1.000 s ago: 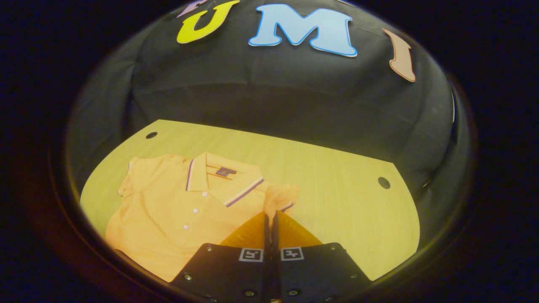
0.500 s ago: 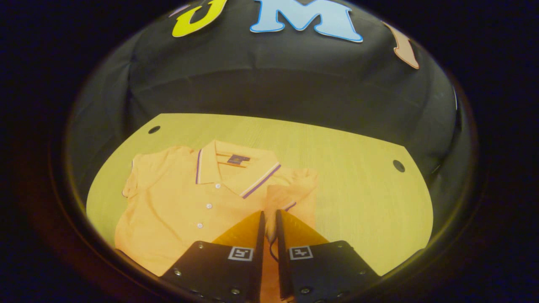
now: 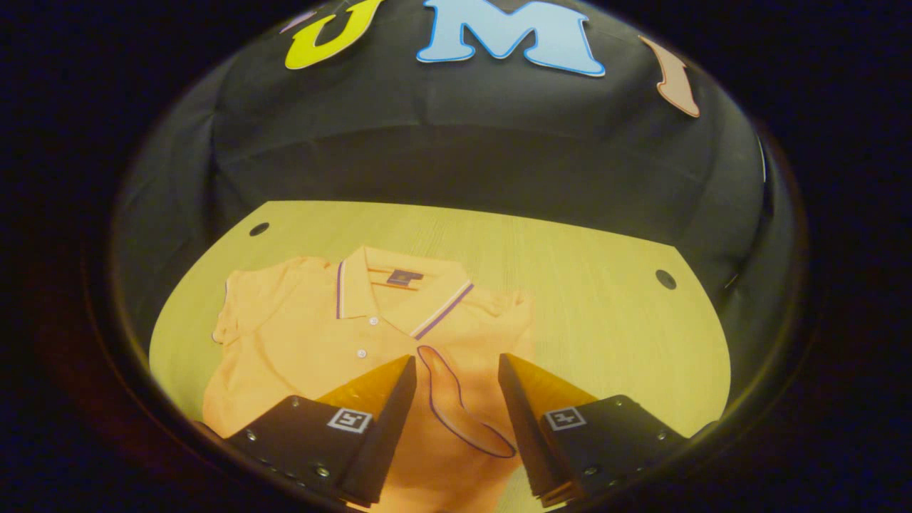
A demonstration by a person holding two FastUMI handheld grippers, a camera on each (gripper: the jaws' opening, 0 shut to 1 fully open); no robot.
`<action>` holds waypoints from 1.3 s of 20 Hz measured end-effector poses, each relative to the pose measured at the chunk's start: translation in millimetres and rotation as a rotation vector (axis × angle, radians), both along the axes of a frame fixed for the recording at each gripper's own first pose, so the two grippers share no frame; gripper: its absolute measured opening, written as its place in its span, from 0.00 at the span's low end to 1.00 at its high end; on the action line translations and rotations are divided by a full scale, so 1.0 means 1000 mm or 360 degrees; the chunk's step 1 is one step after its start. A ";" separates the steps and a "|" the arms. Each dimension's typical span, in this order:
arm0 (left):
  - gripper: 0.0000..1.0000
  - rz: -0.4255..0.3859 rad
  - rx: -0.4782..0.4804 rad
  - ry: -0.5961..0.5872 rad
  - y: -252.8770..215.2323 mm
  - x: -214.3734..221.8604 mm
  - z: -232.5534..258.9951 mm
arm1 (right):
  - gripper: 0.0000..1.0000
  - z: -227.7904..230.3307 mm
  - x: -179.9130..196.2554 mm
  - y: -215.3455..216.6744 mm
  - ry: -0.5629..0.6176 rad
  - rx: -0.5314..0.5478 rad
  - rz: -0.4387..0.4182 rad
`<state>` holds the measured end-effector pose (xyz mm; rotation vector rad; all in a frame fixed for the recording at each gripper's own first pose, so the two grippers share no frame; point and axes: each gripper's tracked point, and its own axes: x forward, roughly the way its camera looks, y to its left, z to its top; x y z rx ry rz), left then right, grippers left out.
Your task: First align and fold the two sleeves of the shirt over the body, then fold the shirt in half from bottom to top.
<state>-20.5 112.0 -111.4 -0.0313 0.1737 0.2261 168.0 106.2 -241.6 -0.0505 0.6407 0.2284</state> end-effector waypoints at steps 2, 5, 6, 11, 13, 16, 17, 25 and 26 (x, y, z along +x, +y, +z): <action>0.92 -0.0033 -0.0017 0.0010 0.002 0.008 -0.005 | 0.94 0.008 -0.003 -0.001 -0.0039 -0.0009 -0.0020; 0.94 -0.0086 -0.0045 0.0029 0.008 0.028 -0.017 | 0.98 0.031 -0.013 -0.005 -0.0116 -0.0026 -0.0048; 0.94 -0.0103 -0.0052 0.0035 0.011 0.037 -0.022 | 0.98 0.040 -0.018 -0.006 -0.0149 -0.0027 -0.0056; 0.94 -0.0188 -0.0091 0.0116 0.029 0.082 -0.056 | 0.97 0.090 -0.049 -0.013 -0.0313 -0.0024 -0.0145; 0.93 -0.0197 -0.0082 0.0145 0.037 0.102 -0.070 | 0.98 0.106 -0.064 -0.015 -0.0353 0.0010 -0.0183; 0.93 -0.0207 -0.0091 0.0196 0.045 0.133 -0.095 | 0.97 0.123 -0.084 -0.017 -0.0383 0.0047 -0.0224; 0.93 -0.0206 -0.0105 0.0214 0.048 0.144 -0.104 | 0.97 0.125 -0.090 -0.018 -0.0381 0.0053 -0.0235; 0.92 -0.0119 -0.0123 0.0331 0.072 0.210 -0.172 | 0.95 0.134 -0.126 -0.027 -0.0369 0.0029 -0.0282; 0.93 -0.0111 -0.0123 0.0349 0.073 0.213 -0.181 | 0.97 0.136 -0.130 -0.028 -0.0368 0.0034 -0.0286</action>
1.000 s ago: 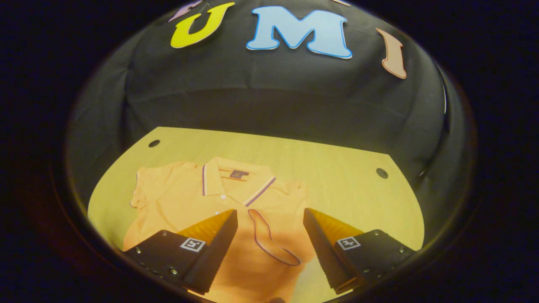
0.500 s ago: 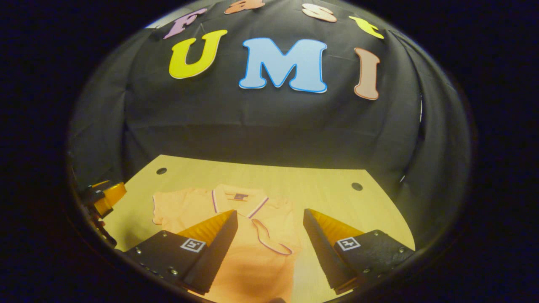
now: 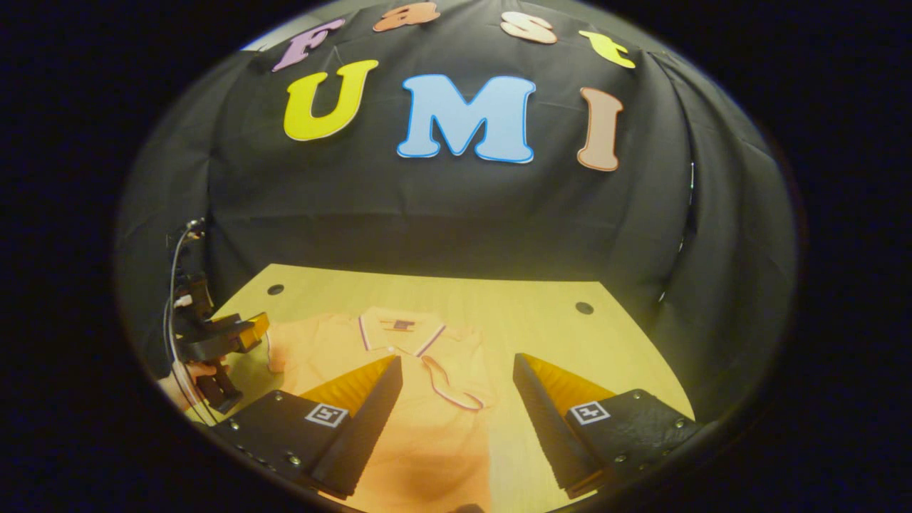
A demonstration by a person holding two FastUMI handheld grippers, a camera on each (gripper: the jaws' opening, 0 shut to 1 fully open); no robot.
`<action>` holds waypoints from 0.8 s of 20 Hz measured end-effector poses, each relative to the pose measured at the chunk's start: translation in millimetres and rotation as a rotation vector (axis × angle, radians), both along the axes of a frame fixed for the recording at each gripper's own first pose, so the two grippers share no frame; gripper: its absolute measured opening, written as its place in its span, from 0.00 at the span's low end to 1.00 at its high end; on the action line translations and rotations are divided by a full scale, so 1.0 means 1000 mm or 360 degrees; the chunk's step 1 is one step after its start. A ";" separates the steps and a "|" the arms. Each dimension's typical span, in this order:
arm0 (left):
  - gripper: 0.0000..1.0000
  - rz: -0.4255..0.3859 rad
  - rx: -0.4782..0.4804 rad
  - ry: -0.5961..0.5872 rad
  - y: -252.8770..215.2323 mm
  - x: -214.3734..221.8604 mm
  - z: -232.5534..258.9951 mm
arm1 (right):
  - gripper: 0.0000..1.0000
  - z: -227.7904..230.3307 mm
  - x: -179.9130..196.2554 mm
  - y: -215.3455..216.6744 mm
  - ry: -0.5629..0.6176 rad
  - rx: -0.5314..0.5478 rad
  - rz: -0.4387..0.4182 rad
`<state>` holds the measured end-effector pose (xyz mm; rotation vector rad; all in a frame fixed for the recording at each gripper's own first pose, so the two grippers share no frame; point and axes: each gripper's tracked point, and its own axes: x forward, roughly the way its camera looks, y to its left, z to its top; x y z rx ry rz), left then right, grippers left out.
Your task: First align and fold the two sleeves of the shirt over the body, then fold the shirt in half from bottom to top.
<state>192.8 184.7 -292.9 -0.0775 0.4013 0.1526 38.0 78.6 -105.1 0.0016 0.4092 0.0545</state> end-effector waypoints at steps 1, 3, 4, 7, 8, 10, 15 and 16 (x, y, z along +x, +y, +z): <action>0.94 0.0005 0.0009 0.0021 0.002 0.005 -0.009 | 0.97 0.002 -0.003 0.001 0.0006 0.0004 -0.0001; 0.94 0.0008 0.0024 0.0050 0.004 0.016 -0.021 | 0.97 0.002 -0.007 0.002 0.0018 0.0009 0.0005; 0.94 0.0007 0.0026 0.0070 0.005 0.020 -0.027 | 0.97 0.002 -0.010 0.003 0.0027 0.0010 0.0008; 0.94 0.0020 -0.0031 0.0159 0.007 0.028 -0.046 | 0.97 -0.003 -0.015 0.004 0.0057 0.0009 0.0018; 0.94 0.0030 -0.0044 0.0188 0.009 0.030 -0.052 | 0.97 -0.003 -0.017 0.005 0.0069 0.0016 0.0020; 0.94 0.0035 -0.0065 0.0237 0.012 0.035 -0.061 | 0.97 -0.006 -0.018 0.004 0.0085 0.0034 0.0019; 0.93 0.0011 -0.0026 0.0320 0.010 0.037 -0.074 | 0.98 -0.009 -0.020 0.004 0.0112 0.0066 0.0022; 0.94 0.0009 0.0005 0.0338 0.011 0.038 -0.076 | 0.98 -0.011 -0.020 0.004 0.0119 0.0073 0.0025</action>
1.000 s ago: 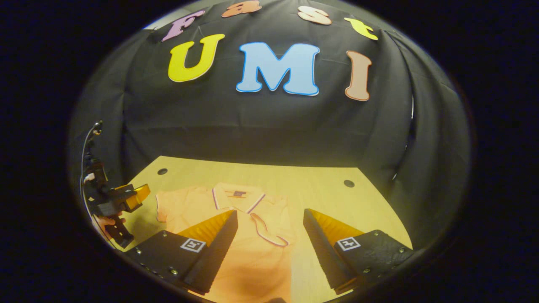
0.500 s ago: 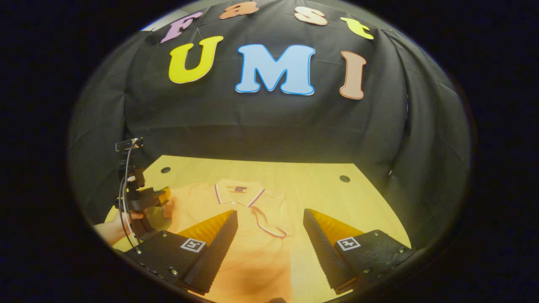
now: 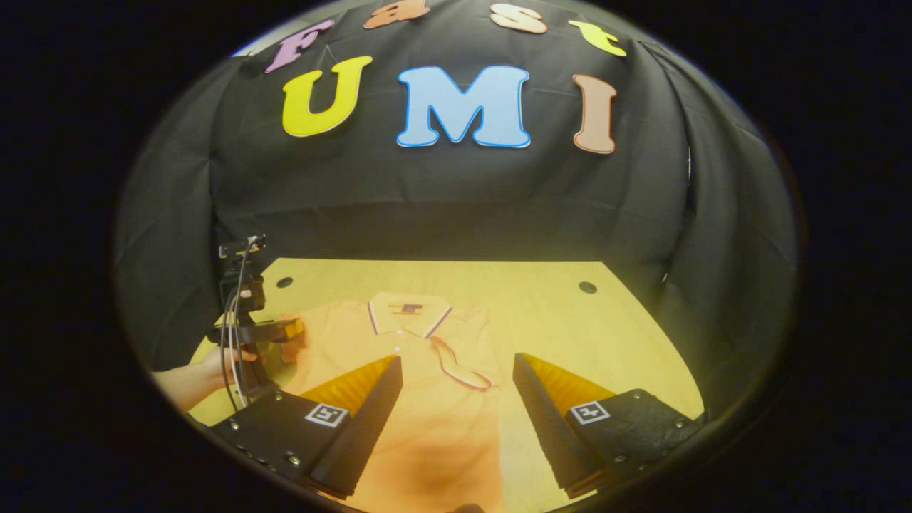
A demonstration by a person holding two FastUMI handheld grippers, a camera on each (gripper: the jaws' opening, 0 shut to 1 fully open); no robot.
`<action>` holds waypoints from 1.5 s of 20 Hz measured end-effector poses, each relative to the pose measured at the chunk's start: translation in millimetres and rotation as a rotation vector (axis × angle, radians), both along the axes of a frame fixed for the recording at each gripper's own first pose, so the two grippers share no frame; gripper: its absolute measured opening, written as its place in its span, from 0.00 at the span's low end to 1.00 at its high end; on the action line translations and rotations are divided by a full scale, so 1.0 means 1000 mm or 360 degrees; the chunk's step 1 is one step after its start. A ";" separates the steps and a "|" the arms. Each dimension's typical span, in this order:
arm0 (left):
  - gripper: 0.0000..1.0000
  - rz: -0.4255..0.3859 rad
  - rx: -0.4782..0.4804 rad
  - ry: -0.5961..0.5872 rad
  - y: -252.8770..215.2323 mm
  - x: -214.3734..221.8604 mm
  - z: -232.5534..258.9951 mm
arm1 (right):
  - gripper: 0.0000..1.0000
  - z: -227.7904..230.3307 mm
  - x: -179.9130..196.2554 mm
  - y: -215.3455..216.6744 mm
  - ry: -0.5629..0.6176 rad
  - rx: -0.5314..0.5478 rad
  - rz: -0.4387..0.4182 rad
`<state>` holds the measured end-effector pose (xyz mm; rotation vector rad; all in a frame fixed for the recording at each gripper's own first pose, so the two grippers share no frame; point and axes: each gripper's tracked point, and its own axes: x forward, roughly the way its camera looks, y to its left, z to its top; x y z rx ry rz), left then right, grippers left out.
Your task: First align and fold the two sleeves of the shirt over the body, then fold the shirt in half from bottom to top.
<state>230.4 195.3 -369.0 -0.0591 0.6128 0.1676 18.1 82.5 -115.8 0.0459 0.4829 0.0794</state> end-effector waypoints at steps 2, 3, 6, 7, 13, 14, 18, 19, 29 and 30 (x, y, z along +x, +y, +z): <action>0.94 -0.0032 0.0096 0.0062 -0.001 0.000 -0.007 | 0.98 -0.001 -0.003 0.000 0.0012 0.0012 -0.0002; 0.94 -0.0047 0.0081 0.0038 -0.008 0.006 -0.004 | 0.98 -0.004 -0.004 -0.001 0.0019 0.0018 -0.0004; 0.80 -0.0039 0.0086 0.0031 -0.013 0.009 -0.009 | 0.98 -0.008 -0.008 -0.005 0.0037 0.0033 -0.0014; 0.59 -0.0043 0.0090 0.0031 -0.014 0.010 -0.010 | 0.98 -0.009 -0.009 -0.006 0.0046 0.0040 -0.0019; 0.13 -0.0132 0.0173 0.0048 -0.019 0.015 -0.006 | 0.98 -0.019 -0.014 -0.018 0.0091 0.0102 -0.0075; 0.06 -0.0143 0.0189 0.0061 -0.020 0.015 -0.006 | 0.97 -0.020 -0.014 -0.020 0.0092 0.0100 -0.0082; 0.06 -0.0158 0.0200 0.0029 -0.030 0.016 0.006 | 0.97 -0.019 -0.016 -0.027 0.0084 0.0090 -0.0095; 0.07 -0.0155 0.0207 0.0014 -0.029 0.016 0.011 | 0.97 -0.019 -0.016 -0.027 0.0080 0.0089 -0.0098; 0.06 -0.0242 0.0214 -0.0114 -0.076 0.010 0.061 | 0.97 -0.020 -0.025 -0.031 0.0079 0.0106 -0.0072; 0.06 -0.0260 0.0219 -0.0112 -0.083 0.009 0.061 | 0.97 -0.019 -0.027 -0.031 0.0076 0.0103 -0.0068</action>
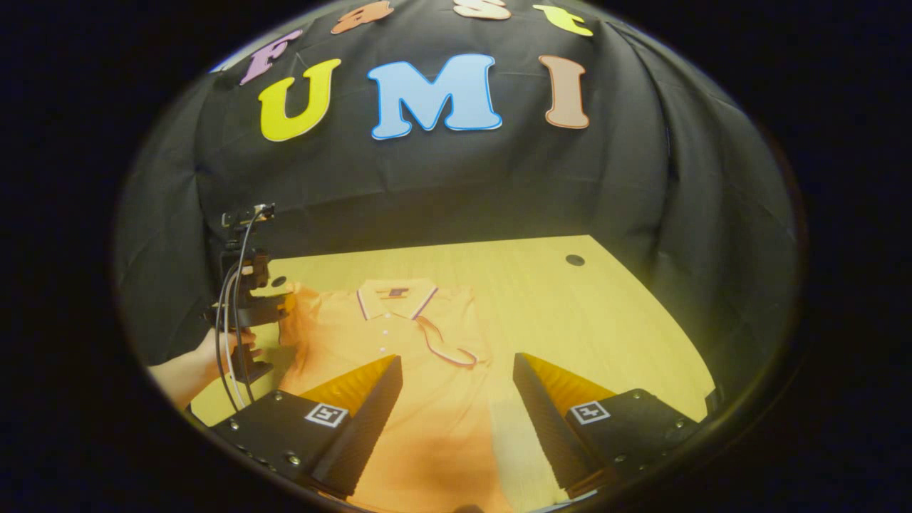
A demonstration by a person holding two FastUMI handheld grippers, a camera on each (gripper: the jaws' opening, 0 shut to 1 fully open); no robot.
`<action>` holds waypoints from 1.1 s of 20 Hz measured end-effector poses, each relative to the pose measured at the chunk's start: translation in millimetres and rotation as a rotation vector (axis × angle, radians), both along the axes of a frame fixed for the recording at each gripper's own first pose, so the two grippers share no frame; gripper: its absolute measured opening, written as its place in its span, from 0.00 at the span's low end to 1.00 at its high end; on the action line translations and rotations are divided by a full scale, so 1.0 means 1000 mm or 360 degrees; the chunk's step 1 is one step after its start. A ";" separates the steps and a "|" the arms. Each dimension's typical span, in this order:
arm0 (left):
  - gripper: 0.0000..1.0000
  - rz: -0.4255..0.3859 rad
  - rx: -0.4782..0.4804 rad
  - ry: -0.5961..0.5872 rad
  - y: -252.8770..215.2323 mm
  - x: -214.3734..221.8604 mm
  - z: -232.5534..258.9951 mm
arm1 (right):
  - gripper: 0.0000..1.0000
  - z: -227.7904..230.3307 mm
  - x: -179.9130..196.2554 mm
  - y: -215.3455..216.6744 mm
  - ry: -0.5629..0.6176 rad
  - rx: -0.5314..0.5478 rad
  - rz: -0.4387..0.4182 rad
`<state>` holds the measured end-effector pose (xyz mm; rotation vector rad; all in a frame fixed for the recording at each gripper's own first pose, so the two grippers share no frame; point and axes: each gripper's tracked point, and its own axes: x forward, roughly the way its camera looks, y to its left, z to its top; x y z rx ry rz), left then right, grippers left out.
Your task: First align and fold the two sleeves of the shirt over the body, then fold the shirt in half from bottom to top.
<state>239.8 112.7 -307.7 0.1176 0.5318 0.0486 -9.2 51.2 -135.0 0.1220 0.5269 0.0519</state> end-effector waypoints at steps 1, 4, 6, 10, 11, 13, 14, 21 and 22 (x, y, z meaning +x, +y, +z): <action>0.06 -0.0014 0.0009 0.0003 -0.007 0.000 -0.001 | 0.97 0.000 -0.002 -0.001 0.0001 -0.0005 0.0003; 0.06 -0.0071 0.0025 0.0020 -0.027 -0.004 -0.004 | 0.97 0.000 -0.006 -0.004 -0.0005 -0.0011 0.0002; 0.06 -0.0111 0.0034 0.0051 -0.040 -0.006 -0.010 | 0.97 -0.002 -0.008 -0.004 -0.0001 -0.0004 -0.0005; 0.06 -0.0206 0.0062 0.0115 -0.065 -0.010 -0.021 | 0.97 -0.010 -0.009 -0.003 0.0020 0.0032 -0.0042; 0.06 -0.0233 0.0059 0.0134 -0.073 -0.010 -0.025 | 0.97 -0.011 -0.011 -0.003 0.0024 0.0039 -0.0052; 0.07 -0.0268 0.0059 0.0168 -0.083 -0.012 -0.031 | 0.97 -0.014 -0.012 -0.002 0.0028 0.0053 -0.0066; 0.07 -0.0277 0.0062 0.0183 -0.087 -0.013 -0.033 | 0.97 -0.014 -0.012 0.000 0.0030 0.0070 -0.0064; 0.39 -0.0315 -0.0001 0.0209 -0.102 -0.025 -0.031 | 0.98 -0.013 -0.009 -0.001 0.0012 0.0052 -0.0019; 0.45 -0.0315 -0.0018 0.0216 -0.103 -0.030 -0.029 | 0.98 -0.013 -0.009 -0.001 0.0011 0.0050 -0.0016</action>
